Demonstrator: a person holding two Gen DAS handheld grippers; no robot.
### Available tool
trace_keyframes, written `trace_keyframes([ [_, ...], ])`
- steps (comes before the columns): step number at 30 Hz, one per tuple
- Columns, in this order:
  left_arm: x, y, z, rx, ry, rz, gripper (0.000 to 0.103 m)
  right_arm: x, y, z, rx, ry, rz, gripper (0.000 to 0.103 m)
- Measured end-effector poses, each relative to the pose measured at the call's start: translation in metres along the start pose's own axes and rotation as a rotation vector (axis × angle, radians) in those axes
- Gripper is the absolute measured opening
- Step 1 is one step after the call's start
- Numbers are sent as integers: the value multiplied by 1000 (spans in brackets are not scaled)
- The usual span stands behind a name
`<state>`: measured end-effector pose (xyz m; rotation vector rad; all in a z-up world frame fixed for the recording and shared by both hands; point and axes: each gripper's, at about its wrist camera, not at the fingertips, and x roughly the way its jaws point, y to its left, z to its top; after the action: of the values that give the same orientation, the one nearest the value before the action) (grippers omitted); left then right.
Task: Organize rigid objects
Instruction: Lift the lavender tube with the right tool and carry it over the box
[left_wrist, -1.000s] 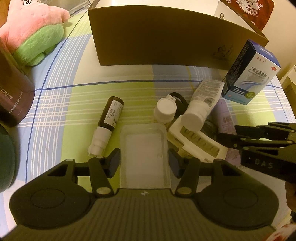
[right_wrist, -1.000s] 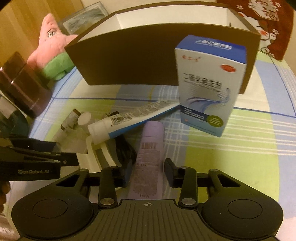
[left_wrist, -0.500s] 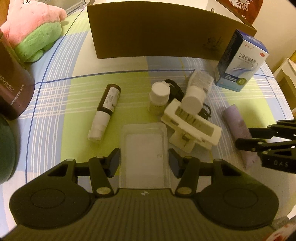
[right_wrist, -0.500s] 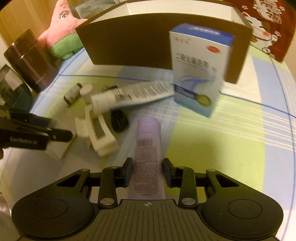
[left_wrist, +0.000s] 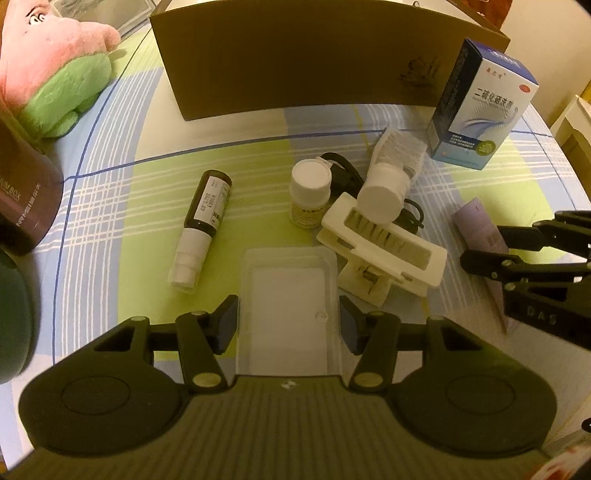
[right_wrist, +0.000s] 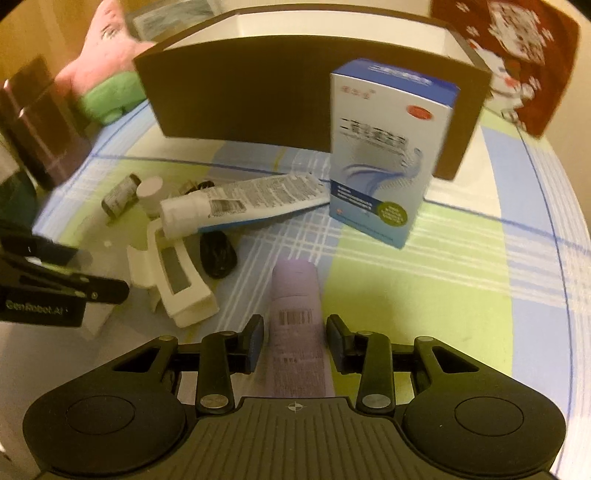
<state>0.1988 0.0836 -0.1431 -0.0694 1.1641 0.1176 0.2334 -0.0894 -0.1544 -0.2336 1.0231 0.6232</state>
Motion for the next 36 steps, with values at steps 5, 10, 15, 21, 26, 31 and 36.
trace_keyframes([
  [5, 0, 1, -1, -7, 3, 1, 54, 1, 4, -3, -51, -5, -12, 33],
  [10, -4, 2, -5, -15, 2, 5, 54, -3, 2, -6, -43, 4, 3, 33],
  [15, -12, 5, -8, -26, -12, 10, 54, -8, -6, -8, 26, 16, 43, 33],
  [21, -32, 7, -7, -37, -54, 7, 54, -23, -14, -10, 92, -9, 87, 32],
  [26, -54, 8, -1, -51, -103, 0, 54, -43, -16, -4, 117, -59, 111, 32],
  [31, -74, 8, 11, -54, -154, -1, 54, -62, -15, 8, 141, -103, 154, 32],
  [36, -90, 9, 28, -46, -201, -2, 54, -78, -11, 23, 150, -143, 197, 32],
])
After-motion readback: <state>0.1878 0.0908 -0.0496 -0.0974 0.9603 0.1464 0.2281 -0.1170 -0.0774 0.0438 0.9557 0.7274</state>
